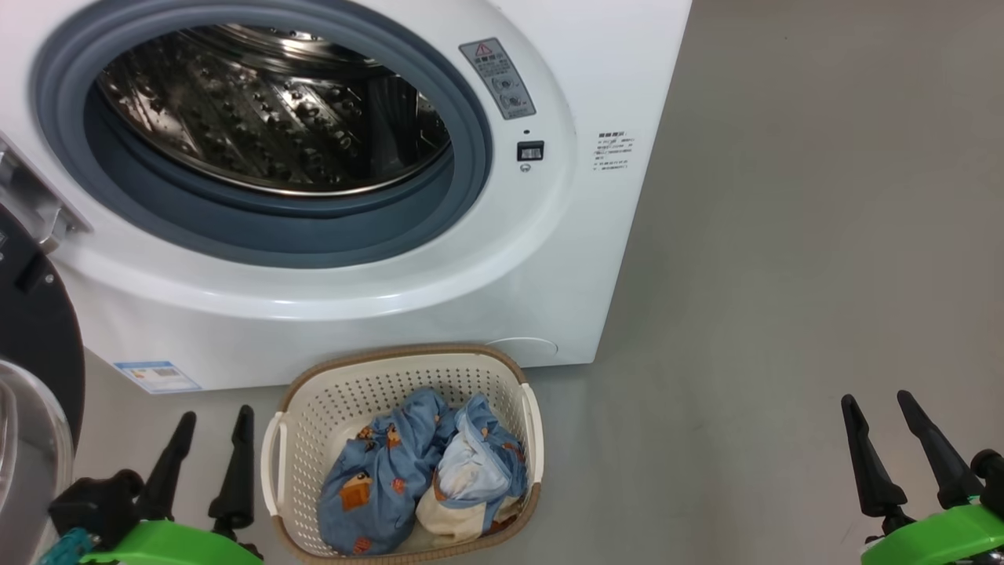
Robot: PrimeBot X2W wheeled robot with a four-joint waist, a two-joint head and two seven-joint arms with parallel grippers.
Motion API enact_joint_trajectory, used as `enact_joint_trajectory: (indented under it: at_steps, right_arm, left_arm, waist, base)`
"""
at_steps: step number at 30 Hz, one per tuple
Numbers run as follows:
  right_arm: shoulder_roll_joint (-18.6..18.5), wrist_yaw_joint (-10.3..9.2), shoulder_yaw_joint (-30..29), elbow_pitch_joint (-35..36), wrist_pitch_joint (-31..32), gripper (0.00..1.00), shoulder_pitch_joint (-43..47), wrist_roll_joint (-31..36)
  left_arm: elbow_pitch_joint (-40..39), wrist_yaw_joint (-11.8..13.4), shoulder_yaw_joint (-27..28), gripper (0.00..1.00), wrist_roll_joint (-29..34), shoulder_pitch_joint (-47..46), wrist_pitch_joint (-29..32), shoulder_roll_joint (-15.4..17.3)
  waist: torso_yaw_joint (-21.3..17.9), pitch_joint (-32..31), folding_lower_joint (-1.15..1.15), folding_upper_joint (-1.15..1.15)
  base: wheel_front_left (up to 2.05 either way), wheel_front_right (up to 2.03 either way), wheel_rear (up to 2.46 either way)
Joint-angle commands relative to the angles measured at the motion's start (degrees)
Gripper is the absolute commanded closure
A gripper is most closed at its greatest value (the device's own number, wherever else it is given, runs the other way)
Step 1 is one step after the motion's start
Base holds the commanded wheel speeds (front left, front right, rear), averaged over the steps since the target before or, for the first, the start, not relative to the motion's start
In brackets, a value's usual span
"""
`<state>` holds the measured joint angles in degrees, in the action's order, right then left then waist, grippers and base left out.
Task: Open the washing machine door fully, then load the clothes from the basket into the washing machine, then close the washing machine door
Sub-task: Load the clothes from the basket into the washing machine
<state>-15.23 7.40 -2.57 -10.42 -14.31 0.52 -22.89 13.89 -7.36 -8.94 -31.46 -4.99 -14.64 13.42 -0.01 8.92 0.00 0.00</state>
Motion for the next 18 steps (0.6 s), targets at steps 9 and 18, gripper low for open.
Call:
enact_joint_trajectory:
  at_steps: [9,18]
  right_arm:
    - [0.35,0.09,1.13,1.88,-0.69,0.00,-2.91,0.25]
    - [1.70,0.09,2.42,2.12,-0.69,0.00,-5.75,0.47]
  left_arm:
    - [3.38,-0.13,-2.11,0.00,1.03,-4.19,-0.36,-1.22]
    - [16.31,-0.13,-8.84,0.00,1.48,-11.48,-0.36,-5.39]
  waist:
    - [0.05,3.63,0.00,0.00]
    - [-0.84,10.49,0.00,0.00]
  base:
    - [0.00,0.00,0.00]
    - [0.00,0.00,0.00]
